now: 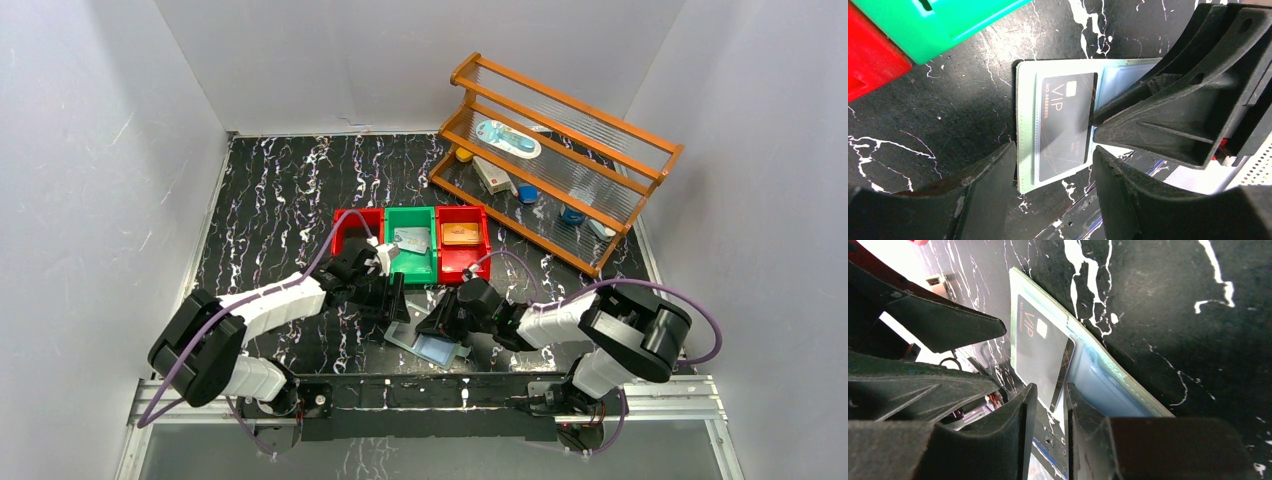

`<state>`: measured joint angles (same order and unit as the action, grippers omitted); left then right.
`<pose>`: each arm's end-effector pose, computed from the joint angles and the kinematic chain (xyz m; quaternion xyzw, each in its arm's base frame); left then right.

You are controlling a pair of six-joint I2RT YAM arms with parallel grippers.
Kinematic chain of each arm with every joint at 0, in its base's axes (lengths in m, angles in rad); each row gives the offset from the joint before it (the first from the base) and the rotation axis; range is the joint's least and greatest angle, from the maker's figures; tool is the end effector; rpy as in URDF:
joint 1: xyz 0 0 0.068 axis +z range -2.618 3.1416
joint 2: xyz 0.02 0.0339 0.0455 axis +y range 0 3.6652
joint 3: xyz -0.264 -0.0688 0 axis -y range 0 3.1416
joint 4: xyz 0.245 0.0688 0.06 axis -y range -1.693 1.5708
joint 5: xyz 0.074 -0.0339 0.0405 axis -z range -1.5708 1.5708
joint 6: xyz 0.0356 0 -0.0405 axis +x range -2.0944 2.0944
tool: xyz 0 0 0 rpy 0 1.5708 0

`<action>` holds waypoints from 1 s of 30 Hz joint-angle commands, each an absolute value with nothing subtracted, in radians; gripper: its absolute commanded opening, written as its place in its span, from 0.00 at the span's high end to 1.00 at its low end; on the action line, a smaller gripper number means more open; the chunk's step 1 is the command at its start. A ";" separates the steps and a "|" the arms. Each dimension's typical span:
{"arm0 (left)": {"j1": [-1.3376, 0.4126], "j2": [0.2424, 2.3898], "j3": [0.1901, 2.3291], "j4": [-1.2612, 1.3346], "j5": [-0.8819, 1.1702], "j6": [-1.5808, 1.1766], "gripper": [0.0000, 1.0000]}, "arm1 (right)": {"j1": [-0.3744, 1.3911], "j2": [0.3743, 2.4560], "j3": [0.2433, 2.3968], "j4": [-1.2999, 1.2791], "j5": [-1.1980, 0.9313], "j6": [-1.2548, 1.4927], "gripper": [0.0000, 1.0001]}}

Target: Take the credit cards out of the card holder

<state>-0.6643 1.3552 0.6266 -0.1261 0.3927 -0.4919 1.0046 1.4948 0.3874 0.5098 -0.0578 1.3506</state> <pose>0.1935 -0.1688 0.1724 0.1472 0.9093 -0.3408 0.1880 0.1344 0.2152 0.1228 0.1388 0.8727 0.4415 0.1555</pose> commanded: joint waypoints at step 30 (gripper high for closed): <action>-0.706 1.382 0.566 -0.067 0.436 -0.527 0.57 | 1.007 1.476 0.334 0.411 0.026 1.367 0.62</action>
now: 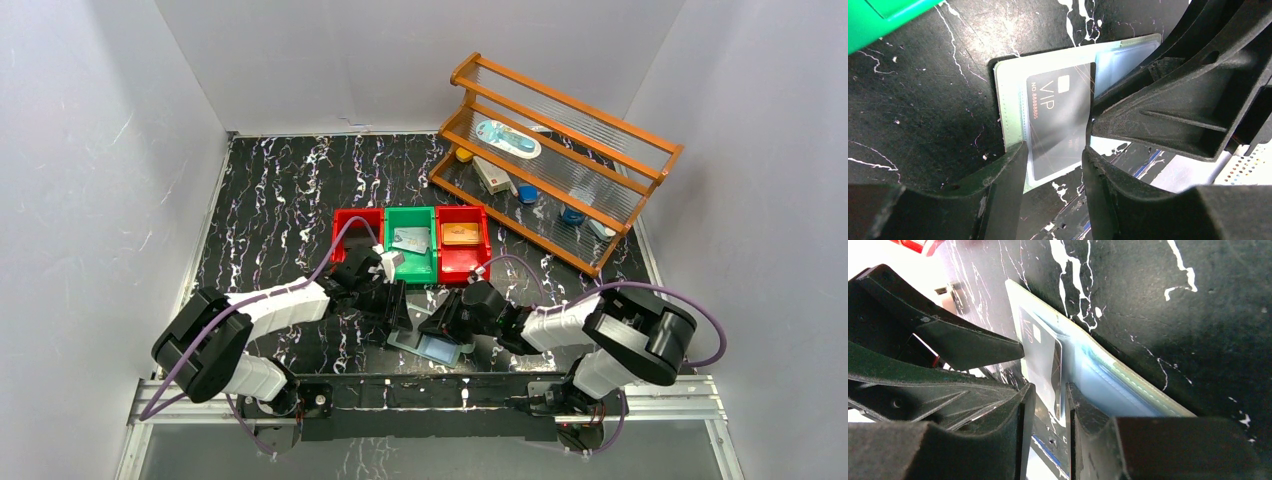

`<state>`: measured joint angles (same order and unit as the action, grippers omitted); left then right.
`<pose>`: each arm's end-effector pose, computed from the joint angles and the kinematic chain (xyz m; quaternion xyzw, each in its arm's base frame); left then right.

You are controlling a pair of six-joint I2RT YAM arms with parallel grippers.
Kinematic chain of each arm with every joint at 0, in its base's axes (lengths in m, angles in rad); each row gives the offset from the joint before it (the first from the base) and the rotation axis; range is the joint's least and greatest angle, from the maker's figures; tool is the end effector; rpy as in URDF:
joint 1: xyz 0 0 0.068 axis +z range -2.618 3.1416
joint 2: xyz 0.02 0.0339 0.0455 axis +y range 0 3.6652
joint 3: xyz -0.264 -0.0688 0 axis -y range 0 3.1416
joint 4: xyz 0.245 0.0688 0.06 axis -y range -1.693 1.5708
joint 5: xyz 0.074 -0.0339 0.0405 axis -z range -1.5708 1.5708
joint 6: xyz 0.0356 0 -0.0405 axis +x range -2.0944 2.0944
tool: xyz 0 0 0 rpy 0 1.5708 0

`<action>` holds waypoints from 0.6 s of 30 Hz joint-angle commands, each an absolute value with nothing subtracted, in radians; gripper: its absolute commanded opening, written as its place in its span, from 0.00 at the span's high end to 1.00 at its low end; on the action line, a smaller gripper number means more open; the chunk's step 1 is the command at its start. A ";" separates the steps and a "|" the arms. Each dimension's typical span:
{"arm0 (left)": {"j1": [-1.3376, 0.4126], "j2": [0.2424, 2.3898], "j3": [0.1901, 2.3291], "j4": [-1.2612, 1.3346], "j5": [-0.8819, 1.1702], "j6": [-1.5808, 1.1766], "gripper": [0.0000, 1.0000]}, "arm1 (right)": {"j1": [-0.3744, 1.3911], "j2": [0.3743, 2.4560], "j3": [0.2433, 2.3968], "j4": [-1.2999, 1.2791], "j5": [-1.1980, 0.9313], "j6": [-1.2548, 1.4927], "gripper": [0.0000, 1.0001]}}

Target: Take the credit cards out of the card holder

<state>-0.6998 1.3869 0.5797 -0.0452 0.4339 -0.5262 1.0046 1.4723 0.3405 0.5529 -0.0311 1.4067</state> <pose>0.1850 -0.1753 0.1575 0.1546 0.9042 -0.3623 0.1648 0.1301 0.2067 0.1200 0.1684 0.8632 0.4493 0.1571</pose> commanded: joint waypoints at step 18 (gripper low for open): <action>-0.726 1.341 0.537 -0.064 0.419 -0.553 0.59 | 1.003 1.509 0.231 0.732 -0.038 1.382 0.96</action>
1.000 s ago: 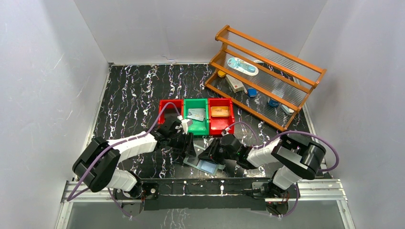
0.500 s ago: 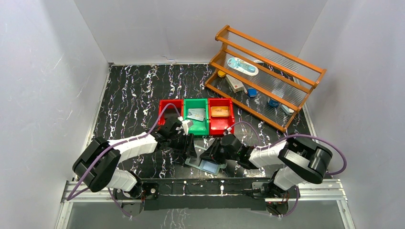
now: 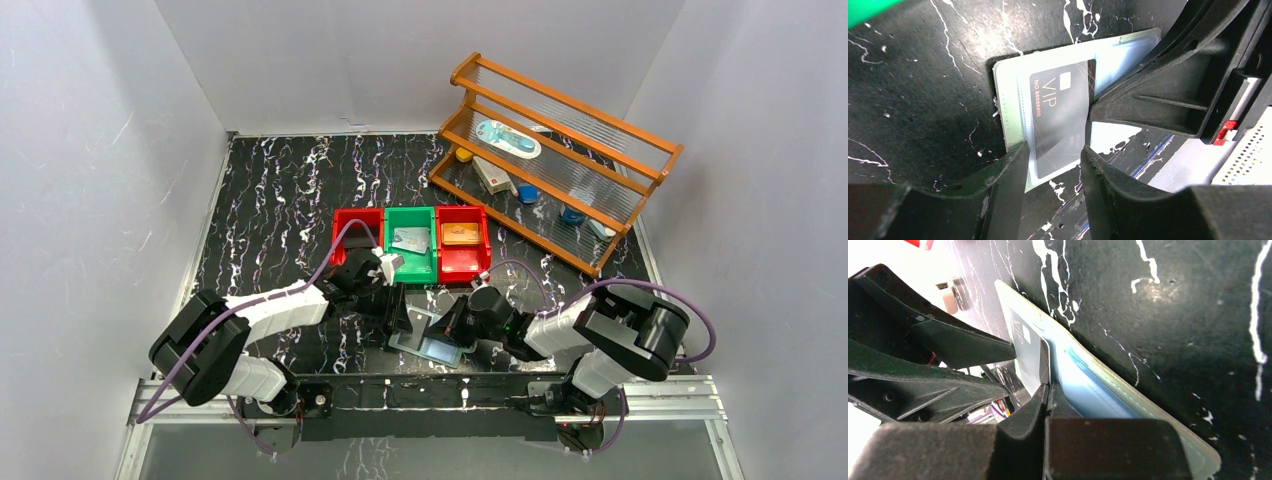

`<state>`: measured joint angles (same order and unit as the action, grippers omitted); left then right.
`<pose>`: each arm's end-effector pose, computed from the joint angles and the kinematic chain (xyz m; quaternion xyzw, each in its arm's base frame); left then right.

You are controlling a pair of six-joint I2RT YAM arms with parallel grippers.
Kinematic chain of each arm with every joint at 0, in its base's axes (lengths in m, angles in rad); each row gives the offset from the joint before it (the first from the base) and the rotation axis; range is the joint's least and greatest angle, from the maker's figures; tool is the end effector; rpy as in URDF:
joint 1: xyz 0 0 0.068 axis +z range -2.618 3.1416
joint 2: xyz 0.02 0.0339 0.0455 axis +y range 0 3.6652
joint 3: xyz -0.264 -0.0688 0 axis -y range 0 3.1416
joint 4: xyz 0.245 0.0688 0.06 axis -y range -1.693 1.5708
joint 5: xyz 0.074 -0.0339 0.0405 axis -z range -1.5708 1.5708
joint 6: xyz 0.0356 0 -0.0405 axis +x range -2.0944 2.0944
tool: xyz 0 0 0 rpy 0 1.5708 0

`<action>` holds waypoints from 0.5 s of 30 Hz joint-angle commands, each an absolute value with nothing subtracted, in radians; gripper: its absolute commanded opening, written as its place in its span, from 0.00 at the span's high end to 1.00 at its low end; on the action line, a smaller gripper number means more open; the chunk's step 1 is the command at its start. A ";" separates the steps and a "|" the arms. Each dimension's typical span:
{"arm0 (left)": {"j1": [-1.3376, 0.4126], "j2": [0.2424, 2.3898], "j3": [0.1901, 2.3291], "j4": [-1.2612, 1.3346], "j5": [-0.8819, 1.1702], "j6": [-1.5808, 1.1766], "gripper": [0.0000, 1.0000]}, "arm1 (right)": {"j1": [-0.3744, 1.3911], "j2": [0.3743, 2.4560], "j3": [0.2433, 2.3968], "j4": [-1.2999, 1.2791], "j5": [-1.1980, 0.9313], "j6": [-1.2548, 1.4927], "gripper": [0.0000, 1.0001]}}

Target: Take the credit cards out of the card holder

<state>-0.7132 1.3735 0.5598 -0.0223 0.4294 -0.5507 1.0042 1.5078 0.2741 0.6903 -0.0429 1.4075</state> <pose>0.1805 -0.1757 0.1566 0.1503 0.9026 -0.3677 0.1657 0.1248 0.1989 0.1090 0.1641 0.8552 0.4656 0.1579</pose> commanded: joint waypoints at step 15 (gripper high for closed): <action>-0.731 1.364 0.541 -0.057 0.427 -0.541 0.59 | 0.983 1.422 0.186 0.678 -0.068 1.367 0.98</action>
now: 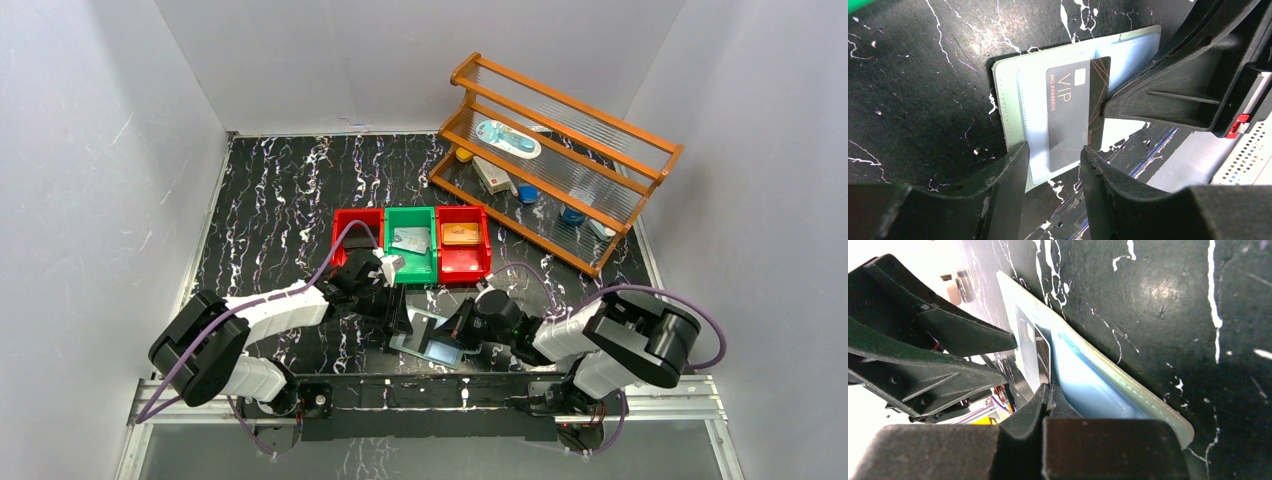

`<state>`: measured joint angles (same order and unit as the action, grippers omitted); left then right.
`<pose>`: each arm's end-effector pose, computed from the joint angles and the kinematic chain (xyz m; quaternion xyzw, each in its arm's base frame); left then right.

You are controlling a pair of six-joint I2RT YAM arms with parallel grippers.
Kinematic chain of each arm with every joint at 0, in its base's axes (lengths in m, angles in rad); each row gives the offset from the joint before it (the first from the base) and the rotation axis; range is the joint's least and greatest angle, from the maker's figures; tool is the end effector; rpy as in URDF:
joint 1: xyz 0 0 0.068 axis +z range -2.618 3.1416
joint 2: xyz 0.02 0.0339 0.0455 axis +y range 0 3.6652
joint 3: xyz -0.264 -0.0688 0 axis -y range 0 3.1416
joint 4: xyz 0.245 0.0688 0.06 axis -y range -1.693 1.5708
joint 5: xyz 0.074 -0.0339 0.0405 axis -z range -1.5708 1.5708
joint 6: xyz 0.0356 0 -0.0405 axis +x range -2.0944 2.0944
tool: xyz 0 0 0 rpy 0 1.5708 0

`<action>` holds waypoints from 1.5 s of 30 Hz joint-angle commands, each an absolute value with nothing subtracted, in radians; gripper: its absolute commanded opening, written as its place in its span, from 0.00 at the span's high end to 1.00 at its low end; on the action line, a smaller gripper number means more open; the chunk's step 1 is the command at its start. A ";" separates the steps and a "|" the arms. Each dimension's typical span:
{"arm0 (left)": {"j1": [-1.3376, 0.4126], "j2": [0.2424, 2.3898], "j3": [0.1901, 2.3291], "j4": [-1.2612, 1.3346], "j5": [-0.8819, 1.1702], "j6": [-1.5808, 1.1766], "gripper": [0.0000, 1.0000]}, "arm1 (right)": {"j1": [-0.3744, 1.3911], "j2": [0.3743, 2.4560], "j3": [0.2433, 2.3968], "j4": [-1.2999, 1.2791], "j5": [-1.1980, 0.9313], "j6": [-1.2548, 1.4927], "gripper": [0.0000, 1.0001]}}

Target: Take the credit cards out of the card holder

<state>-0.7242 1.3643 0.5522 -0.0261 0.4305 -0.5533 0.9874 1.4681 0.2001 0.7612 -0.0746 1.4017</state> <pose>0.1767 -0.1762 0.1563 0.1541 0.9023 -0.3687 0.1620 0.1184 0.1842 0.1070 0.1586 0.8467 0.4833 0.1564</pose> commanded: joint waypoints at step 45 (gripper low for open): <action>-0.842 1.472 0.635 -0.163 0.304 -0.537 0.51 | 0.981 1.452 0.185 0.713 -0.050 1.379 0.75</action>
<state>-0.8257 1.4475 0.6510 -0.0799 0.3912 -0.5465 0.9874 1.4094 0.2153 0.6537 -0.0536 1.3895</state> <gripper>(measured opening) 0.491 0.235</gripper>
